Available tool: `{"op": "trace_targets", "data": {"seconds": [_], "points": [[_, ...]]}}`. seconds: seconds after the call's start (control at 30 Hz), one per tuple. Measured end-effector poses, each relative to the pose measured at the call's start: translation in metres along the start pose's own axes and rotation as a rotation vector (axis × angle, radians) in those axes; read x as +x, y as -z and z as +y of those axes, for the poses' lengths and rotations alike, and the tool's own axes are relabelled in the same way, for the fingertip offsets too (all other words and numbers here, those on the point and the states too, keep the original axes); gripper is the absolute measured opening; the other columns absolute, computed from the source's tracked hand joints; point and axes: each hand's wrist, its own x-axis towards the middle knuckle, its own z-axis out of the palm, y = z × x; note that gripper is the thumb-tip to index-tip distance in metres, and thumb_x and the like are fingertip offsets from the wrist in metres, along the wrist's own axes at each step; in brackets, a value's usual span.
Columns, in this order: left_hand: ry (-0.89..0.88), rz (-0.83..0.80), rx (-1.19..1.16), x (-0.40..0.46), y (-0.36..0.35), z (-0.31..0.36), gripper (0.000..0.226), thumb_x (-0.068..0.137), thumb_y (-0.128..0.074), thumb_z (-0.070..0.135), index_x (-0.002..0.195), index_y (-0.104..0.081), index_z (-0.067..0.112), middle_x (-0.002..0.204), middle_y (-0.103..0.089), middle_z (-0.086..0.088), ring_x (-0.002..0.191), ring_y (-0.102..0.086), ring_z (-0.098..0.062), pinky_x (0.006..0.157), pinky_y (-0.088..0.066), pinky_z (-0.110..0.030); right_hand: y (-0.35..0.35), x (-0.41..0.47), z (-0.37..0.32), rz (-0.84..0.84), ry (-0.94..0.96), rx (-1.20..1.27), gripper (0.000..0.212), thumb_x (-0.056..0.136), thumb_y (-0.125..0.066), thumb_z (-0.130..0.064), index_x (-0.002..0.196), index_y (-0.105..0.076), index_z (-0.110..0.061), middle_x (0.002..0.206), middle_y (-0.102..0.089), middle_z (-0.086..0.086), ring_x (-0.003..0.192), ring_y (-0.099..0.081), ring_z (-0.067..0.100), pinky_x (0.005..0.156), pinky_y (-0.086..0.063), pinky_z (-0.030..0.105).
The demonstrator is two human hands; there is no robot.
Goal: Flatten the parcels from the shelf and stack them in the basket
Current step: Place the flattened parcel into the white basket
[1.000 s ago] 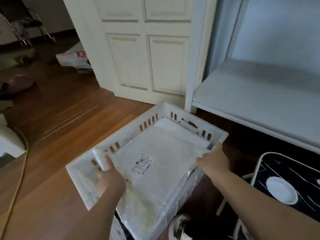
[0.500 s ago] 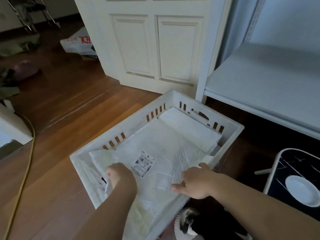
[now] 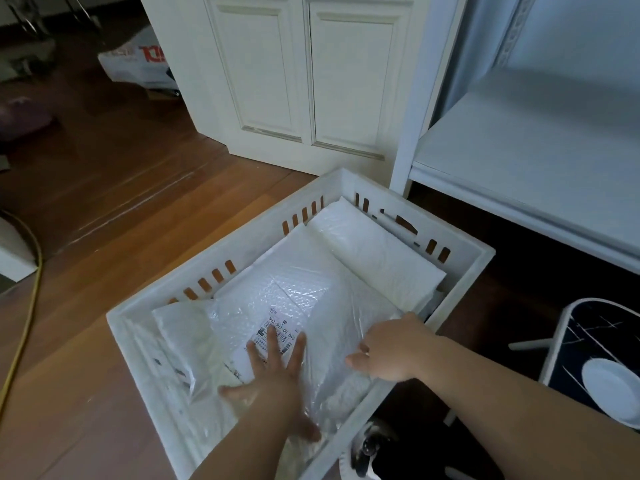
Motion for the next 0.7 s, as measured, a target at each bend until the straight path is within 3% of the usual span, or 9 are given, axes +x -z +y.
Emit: {"op": "trace_targets", "data": {"seconds": [0.03,0.1,0.2,0.3,0.4,0.5,0.6,0.7], "points": [[-0.015,-0.001,-0.053,0.003,0.002,0.000,0.138,0.062,-0.077,0.063,0.134,0.040,0.045,0.138,0.054,-0.001,0.138,0.032,-0.039,0.096,-0.017,-0.082,0.001,0.002,0.002,0.017,0.001,0.013,0.060,0.097,-0.014,-0.064,0.114,-0.059,-0.027,0.145,-0.045,0.004,0.134,-0.039,0.023,0.110,-0.017,0.045],[-0.046,0.054,-0.150,0.011,0.008,-0.006,0.135,0.057,-0.071,0.074,0.136,0.035,0.048,0.141,0.051,0.003,0.137,0.036,-0.036,0.095,-0.008,-0.083,0.002,0.004,0.005,0.057,-0.012,0.041,0.065,0.097,-0.017,-0.063,0.144,-0.039,-0.024,0.152,-0.037,0.004,0.138,-0.035,0.023,0.112,-0.016,0.046],[0.106,0.260,-0.198,0.016,0.018,-0.024,0.130,0.052,-0.050,0.093,0.137,0.035,0.043,0.142,0.051,-0.001,0.132,0.042,-0.036,0.095,0.004,-0.082,0.003,0.006,0.008,0.128,-0.036,0.057,0.063,0.098,-0.020,-0.062,0.153,-0.017,-0.032,0.156,-0.028,0.008,0.137,-0.036,0.029,0.110,-0.022,0.048],[0.251,0.206,-0.414,0.019,0.016,-0.037,0.138,0.045,-0.056,0.093,0.142,0.029,0.042,0.142,0.051,-0.008,0.134,0.038,-0.041,0.098,0.003,-0.080,0.003,0.010,0.008,0.069,-0.065,0.042,0.064,0.096,-0.017,-0.065,0.153,-0.006,-0.038,0.162,-0.011,0.009,0.142,-0.028,0.030,0.113,-0.017,0.050],[0.197,0.125,-0.547,0.023,0.006,-0.038,0.144,0.039,-0.060,0.089,0.144,0.027,0.041,0.148,0.043,-0.012,0.137,0.030,-0.046,0.102,0.003,-0.078,0.003,0.013,0.009,0.021,-0.079,0.028,0.066,0.095,-0.016,-0.067,0.154,-0.010,-0.037,0.162,-0.009,0.009,0.143,-0.026,0.031,0.113,-0.016,0.051],[0.178,0.050,-0.496,0.026,0.009,-0.040,0.154,0.025,-0.055,0.092,0.145,0.026,0.039,0.154,0.029,-0.018,0.140,0.013,-0.052,0.108,-0.009,-0.073,0.004,0.012,0.016,0.086,-0.053,0.034,0.067,0.096,-0.016,-0.065,0.152,-0.022,-0.029,0.155,-0.030,0.008,0.138,-0.034,0.027,0.111,-0.019,0.048],[0.205,0.036,-0.471,0.034,0.027,-0.036,0.171,0.002,-0.055,0.094,0.148,0.016,0.038,0.156,0.002,-0.020,0.139,-0.014,-0.051,0.107,-0.017,-0.070,0.004,0.002,0.028,0.151,-0.039,0.031,0.067,0.097,-0.016,-0.063,0.150,-0.031,-0.024,0.148,-0.042,0.006,0.136,-0.038,0.024,0.114,-0.013,0.048],[0.083,0.137,-0.418,0.026,0.056,-0.007,0.149,0.034,-0.068,0.088,0.150,0.011,0.036,0.159,0.001,-0.016,0.143,-0.014,-0.046,0.109,-0.018,-0.068,0.007,-0.014,0.043,0.185,-0.066,-0.015,0.066,0.098,-0.016,-0.062,0.145,-0.038,-0.022,0.142,-0.048,0.008,0.131,-0.041,0.025,0.112,-0.016,0.048]]}}
